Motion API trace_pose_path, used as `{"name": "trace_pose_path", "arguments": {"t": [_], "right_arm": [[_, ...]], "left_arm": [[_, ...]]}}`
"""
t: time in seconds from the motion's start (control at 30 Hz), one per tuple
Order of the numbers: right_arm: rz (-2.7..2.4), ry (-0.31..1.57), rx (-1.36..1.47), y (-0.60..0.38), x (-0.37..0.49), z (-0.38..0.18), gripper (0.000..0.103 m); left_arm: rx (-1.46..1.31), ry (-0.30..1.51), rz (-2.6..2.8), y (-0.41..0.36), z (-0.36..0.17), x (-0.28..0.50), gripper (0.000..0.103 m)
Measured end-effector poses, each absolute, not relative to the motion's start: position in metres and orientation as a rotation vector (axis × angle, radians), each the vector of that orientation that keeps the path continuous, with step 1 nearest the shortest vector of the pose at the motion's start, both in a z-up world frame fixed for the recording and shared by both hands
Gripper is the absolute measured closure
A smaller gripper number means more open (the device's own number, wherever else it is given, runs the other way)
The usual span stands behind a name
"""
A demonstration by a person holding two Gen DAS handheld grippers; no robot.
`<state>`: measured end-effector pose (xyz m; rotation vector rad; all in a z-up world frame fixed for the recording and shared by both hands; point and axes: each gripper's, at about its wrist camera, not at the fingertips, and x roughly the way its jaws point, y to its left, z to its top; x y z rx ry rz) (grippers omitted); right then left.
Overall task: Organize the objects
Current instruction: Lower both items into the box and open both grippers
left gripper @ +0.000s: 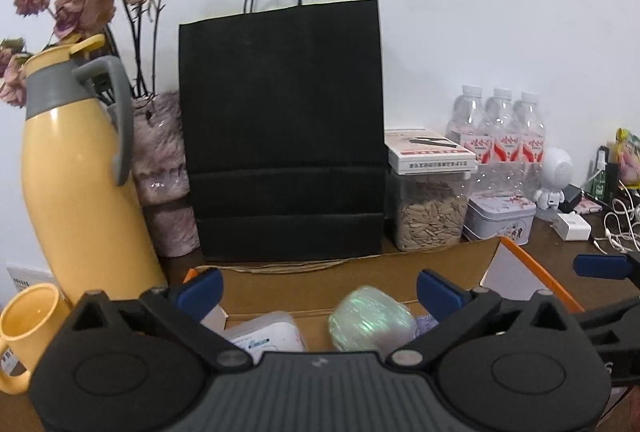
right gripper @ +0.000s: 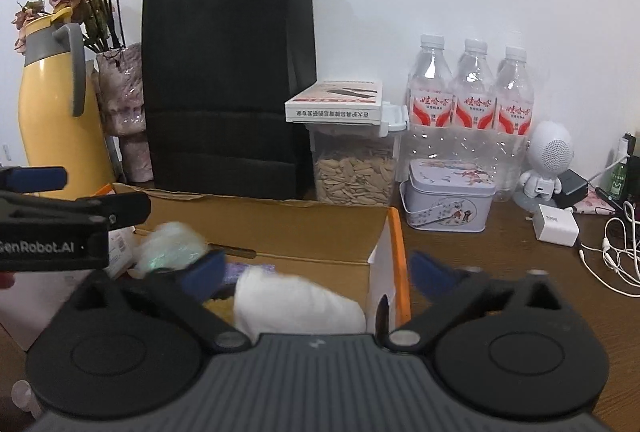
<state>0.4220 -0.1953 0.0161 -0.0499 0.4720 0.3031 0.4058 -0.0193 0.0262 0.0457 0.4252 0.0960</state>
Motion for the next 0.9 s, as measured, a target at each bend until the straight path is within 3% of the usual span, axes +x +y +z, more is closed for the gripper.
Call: {"name": "trace_pose_path", "arguments": {"t": [0.9], "right_arm": [[0.306,0.451,-0.038,-0.196,0.386,0.023,0.000]], "left_arm": [[0.013,0.409,0.127,-0.014,0.033,0.367,0.000]]}}
